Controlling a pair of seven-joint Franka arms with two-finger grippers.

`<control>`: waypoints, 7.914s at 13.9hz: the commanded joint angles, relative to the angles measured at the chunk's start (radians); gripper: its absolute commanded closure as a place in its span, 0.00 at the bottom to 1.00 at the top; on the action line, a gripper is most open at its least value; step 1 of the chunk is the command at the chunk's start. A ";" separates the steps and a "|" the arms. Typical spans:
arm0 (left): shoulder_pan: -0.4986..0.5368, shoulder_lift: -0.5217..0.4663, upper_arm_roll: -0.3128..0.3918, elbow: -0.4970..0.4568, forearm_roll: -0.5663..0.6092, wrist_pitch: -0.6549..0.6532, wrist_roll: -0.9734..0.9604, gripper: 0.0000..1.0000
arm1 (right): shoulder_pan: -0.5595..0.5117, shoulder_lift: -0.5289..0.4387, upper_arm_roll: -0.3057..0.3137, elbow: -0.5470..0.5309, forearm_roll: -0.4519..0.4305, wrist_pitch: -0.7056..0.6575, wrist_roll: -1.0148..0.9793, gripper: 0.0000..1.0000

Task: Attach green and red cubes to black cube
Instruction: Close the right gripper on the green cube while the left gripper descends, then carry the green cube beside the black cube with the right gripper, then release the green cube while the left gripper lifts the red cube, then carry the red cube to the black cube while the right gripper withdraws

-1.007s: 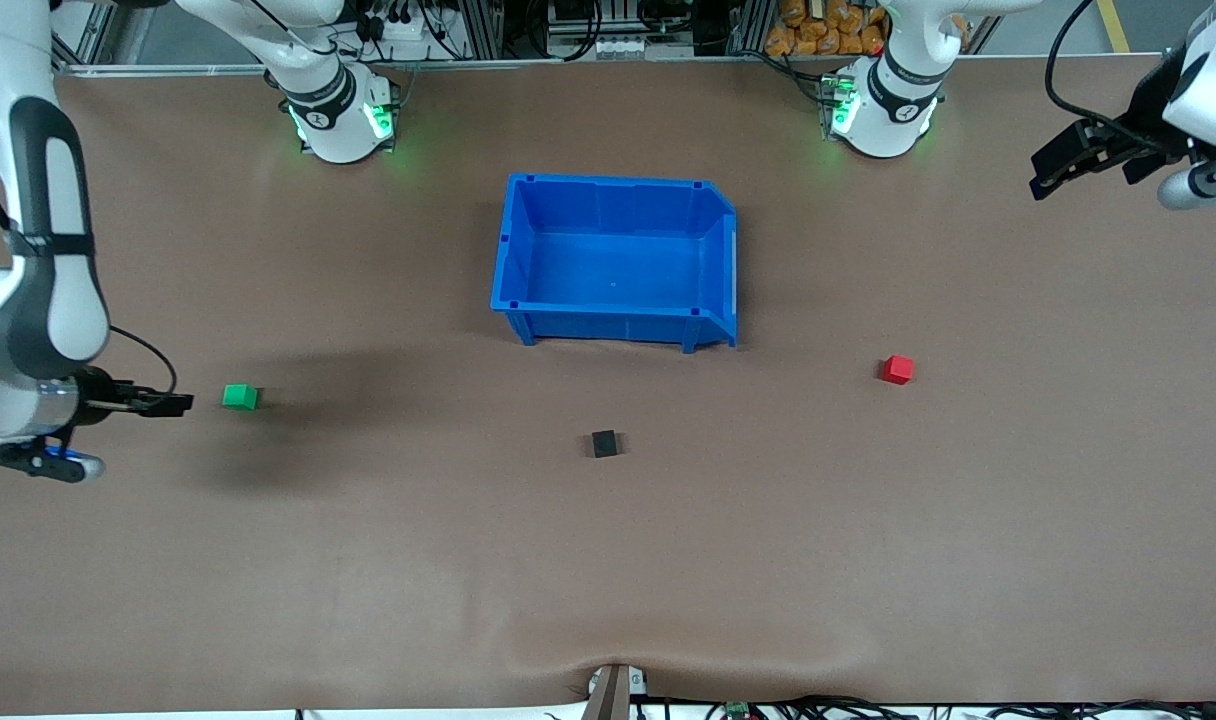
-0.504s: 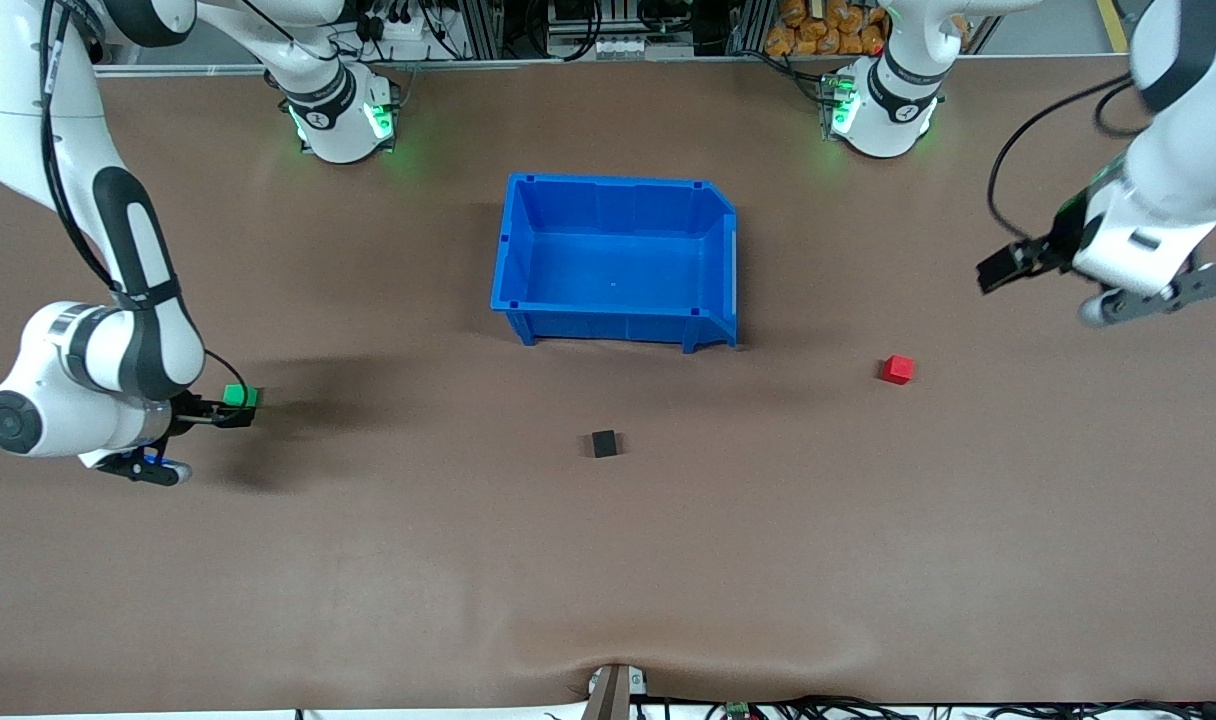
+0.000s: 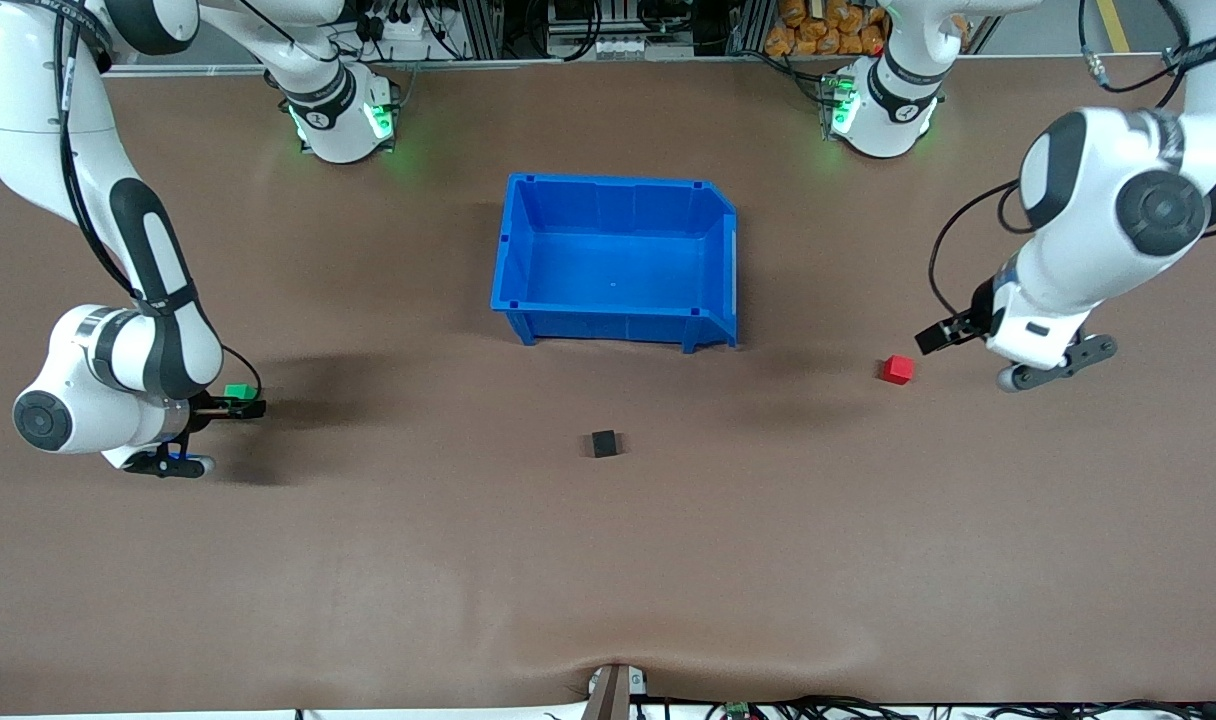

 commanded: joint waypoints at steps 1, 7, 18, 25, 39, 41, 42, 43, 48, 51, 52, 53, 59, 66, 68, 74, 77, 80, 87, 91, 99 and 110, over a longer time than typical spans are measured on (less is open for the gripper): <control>-0.002 0.065 -0.012 0.001 0.051 0.034 -0.006 0.00 | -0.006 0.016 0.000 -0.002 -0.004 0.014 -0.039 0.31; -0.017 0.165 -0.032 -0.034 0.137 0.162 0.001 0.00 | -0.018 0.025 0.000 0.000 -0.006 0.016 -0.066 0.70; 0.015 0.254 -0.064 -0.186 0.343 0.489 0.254 0.00 | 0.011 0.023 0.001 0.188 0.091 -0.164 0.198 1.00; 0.061 0.276 -0.064 -0.185 0.343 0.511 0.452 0.00 | 0.204 0.022 0.003 0.259 0.287 -0.173 0.803 1.00; 0.061 0.276 -0.066 -0.180 0.326 0.511 0.434 0.10 | 0.607 0.148 0.003 0.288 0.445 0.342 1.988 1.00; 0.061 0.289 -0.066 -0.175 0.326 0.511 0.426 0.12 | 0.632 0.168 0.003 0.288 0.438 0.370 2.030 1.00; 0.063 0.293 -0.066 -0.174 0.326 0.511 0.426 0.13 | 0.641 0.184 0.003 0.291 0.444 0.376 2.037 1.00; 0.067 0.293 -0.066 -0.169 0.326 0.511 0.426 0.14 | 0.663 0.203 0.003 0.302 0.445 0.404 2.056 1.00; 0.080 0.294 -0.069 -0.160 0.325 0.511 0.426 0.18 | 0.706 0.267 0.003 0.359 0.445 0.461 2.120 1.00; 0.080 0.305 -0.069 -0.162 0.323 0.511 0.426 0.22 | 0.716 0.272 0.003 0.362 0.441 0.456 2.113 1.00; 0.081 0.305 -0.069 -0.165 0.322 0.511 0.426 0.23 | 0.720 0.276 0.003 0.371 0.441 0.456 2.113 1.00; 0.081 0.306 -0.068 -0.165 0.318 0.511 0.426 0.25 | 0.729 0.280 0.003 0.375 0.441 0.456 2.113 1.00; 0.092 0.308 -0.069 -0.171 0.253 0.510 0.425 0.37 | 0.759 0.287 0.003 0.380 0.441 0.462 2.123 1.00; 0.092 0.315 -0.068 -0.179 0.245 0.509 0.423 1.00 | 0.778 0.313 0.003 0.420 0.444 0.462 2.125 0.68; 0.097 0.337 -0.068 -0.163 0.245 0.511 0.423 1.00 | 0.778 0.316 0.004 0.420 0.444 0.462 2.123 0.41; 0.092 0.319 -0.124 -0.078 0.181 0.462 0.227 1.00 | 0.758 0.309 -0.002 0.423 0.436 0.433 2.119 0.00; 0.074 0.345 -0.126 0.063 0.050 0.347 0.158 1.00 | 0.756 0.278 -0.025 0.425 0.433 0.373 2.119 0.00; 0.043 0.403 -0.126 0.197 -0.045 0.281 0.069 1.00 | 0.756 0.266 -0.083 0.463 0.409 0.234 2.114 0.00; -0.072 0.565 -0.126 0.489 -0.089 0.238 -0.448 1.00 | 0.733 0.249 -0.232 0.592 0.396 0.013 2.066 0.00; -0.100 0.604 -0.124 0.550 -0.131 0.229 -0.656 1.00 | 0.648 0.220 -0.235 0.609 0.399 -0.114 1.806 0.00; -0.270 0.765 -0.109 0.725 -0.131 0.243 -1.078 1.00 | 0.434 0.145 -0.243 0.693 0.395 -0.361 1.248 0.00; -0.396 0.834 -0.044 0.757 -0.134 0.261 -1.338 1.00 | 0.350 -0.084 -0.416 0.682 0.332 -0.704 0.445 0.00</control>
